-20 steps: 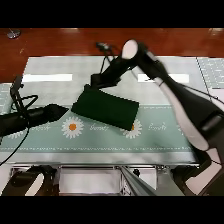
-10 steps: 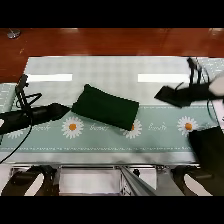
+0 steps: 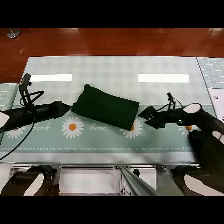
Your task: Fold the shirts.
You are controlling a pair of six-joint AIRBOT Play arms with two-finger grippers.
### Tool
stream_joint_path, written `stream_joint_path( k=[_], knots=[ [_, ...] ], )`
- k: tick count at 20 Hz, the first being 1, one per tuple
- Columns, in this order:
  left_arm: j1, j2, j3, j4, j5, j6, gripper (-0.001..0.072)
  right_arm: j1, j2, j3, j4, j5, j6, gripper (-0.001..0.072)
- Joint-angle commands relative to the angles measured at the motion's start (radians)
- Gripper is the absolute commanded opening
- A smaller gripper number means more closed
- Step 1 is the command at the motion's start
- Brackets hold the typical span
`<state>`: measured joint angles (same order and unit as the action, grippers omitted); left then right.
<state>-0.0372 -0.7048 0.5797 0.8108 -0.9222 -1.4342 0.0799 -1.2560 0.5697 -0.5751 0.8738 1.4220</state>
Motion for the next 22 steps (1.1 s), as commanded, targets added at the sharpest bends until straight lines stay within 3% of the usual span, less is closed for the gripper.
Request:
stream_joint_path(
  k=[1,4,5,6,7,12,16,22],
  knots=[
    [-0.001,-0.018,0.0,0.0,0.003,0.002,0.0022,0.069,-0.181,0.118,0.054,0.054,-0.057,0.0628],
    [-0.001,-0.018,0.0,0.0,0.003,0.002,0.0022,0.124,-0.296,0.253,0.051,0.056,-0.045,0.0582],
    [-0.001,-0.018,0.0,0.0,0.003,0.001,0.0022,0.138,-0.327,0.293,0.041,0.064,-0.043,0.0481],
    [-0.001,-0.018,0.0,0.0,0.003,0.002,0.0022,0.155,-0.356,0.339,0.017,0.088,-0.045,0.022],
    [-0.001,-0.018,0.0,0.0,0.003,0.001,0.0022,0.172,-0.371,0.391,-0.014,0.127,-0.078,0.0025],
    [-0.001,-0.019,0.0,0.0,0.003,0.009,0.0022,0.196,-0.314,0.8,-0.18,0.345,-0.046,0.0025],
    [-0.001,-0.018,0.0,0.0,-0.002,0.009,0.0022,0.177,-0.249,1.092,-0.422,0.466,0.107,0.0025],
    [-0.001,-0.019,0.0,0.0,-0.013,0.009,0.0022,0.017,-0.105,1.234,-0.64,0.72,0.208,0.0024]
  ],
)
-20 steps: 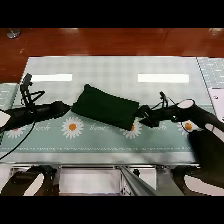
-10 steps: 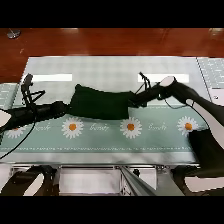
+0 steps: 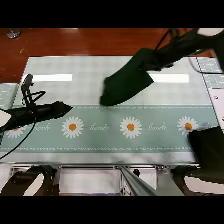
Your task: Fold the shirts.
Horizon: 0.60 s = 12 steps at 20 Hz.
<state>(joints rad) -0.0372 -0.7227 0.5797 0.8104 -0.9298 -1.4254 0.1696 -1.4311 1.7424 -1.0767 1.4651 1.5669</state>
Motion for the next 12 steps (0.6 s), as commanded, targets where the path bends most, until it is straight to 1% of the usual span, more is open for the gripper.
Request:
stream_joint_path(
  k=[1,3,5,7,8,10,12],
  knots=[
    [-0.001,-0.001,0.0,0.0,-0.005,0.0,0.0023,-0.125,0.103,0.062,-0.154,0.157,0.094,0.0024],
    [-0.001,-0.001,0.0,0.0,-0.004,0.0,0.0023,-0.238,0.162,0.062,-0.156,0.22,0.12,0.0024],
    [-0.001,-0.001,0.0,0.0,-0.004,0.001,0.0023,-0.344,0.215,0.062,-0.182,0.303,0.11,0.0024],
    [-0.001,-0.001,0.0,0.0,-0.004,0.0,0.0023,-0.447,0.259,0.058,-0.317,0.394,0.082,0.0025],
    [-0.001,-0.001,0.0,0.0,-0.002,0.0,0.0023,-0.503,0.299,0.039,-0.359,0.392,0.078,0.0024],
    [-0.001,-0.001,0.0,0.001,0.0,0.001,0.0022,-0.641,0.39,-0.032,-0.393,0.392,0.067,0.0025],
    [-0.001,-0.001,0.0,0.0,0.011,0.001,0.0023,-0.782,0.509,-0.172,-0.44,0.392,0.067,0.0025]
  ],
)
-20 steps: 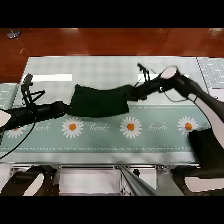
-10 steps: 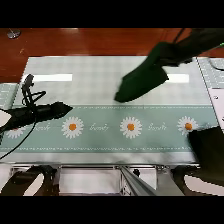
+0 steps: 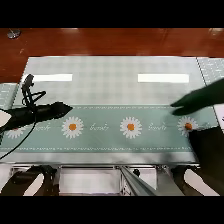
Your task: Fold the shirts.
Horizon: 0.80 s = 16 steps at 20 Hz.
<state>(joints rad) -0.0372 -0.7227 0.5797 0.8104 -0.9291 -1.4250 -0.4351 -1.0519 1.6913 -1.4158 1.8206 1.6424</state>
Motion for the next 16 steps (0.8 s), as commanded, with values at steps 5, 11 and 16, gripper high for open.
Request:
stream_joint_path(
  k=[5,11,16],
  knots=[
    [-0.001,-0.027,0.001,0.0,0.117,0.0,0.0023,-0.401,0.389,-0.455,-0.364,0.036,0.04,0.0025],
    [-0.001,-0.079,0.001,0.0,0.102,0.0,0.0022,-0.419,0.573,-0.721,-0.643,-0.05,0.163,0.0444],
    [0.017,-0.204,0.115,0.016,-0.042,0.09,0.0021,-0.419,0.315,-0.49,-0.343,-0.192,0.138,0.0543]
  ],
)
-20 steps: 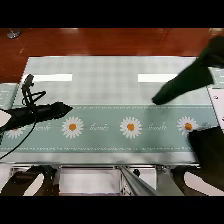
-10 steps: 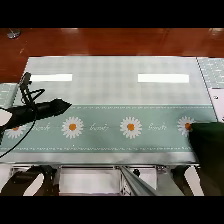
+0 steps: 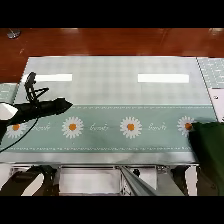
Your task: Fold the shirts.
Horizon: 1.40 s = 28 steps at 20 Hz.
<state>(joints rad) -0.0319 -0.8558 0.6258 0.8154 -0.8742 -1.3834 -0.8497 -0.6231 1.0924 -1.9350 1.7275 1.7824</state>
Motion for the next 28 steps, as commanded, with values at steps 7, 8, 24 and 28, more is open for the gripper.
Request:
stream_joint_path(
  k=[7,8,24,28],
  knots=[
    [-0.063,-0.304,0.823,0.253,-0.261,-0.127,0.0018,0.418,-0.51,0.486,0.97,-0.36,-0.213,0.0026],
    [-0.103,-0.324,0.884,0.391,-0.274,-0.196,0.0018,0.542,-0.555,0.486,0.865,-0.389,-0.214,0.0026],
    [-0.124,-0.353,0.504,0.752,-0.327,-0.335,0.0022,0.907,-0.755,0.077,0.434,-0.562,-0.115,0.0025],
    [-0.124,-0.353,0.504,0.752,-0.327,-0.335,0.0022,0.907,-0.755,0.077,0.434,-0.562,-0.115,0.0025]
  ],
)
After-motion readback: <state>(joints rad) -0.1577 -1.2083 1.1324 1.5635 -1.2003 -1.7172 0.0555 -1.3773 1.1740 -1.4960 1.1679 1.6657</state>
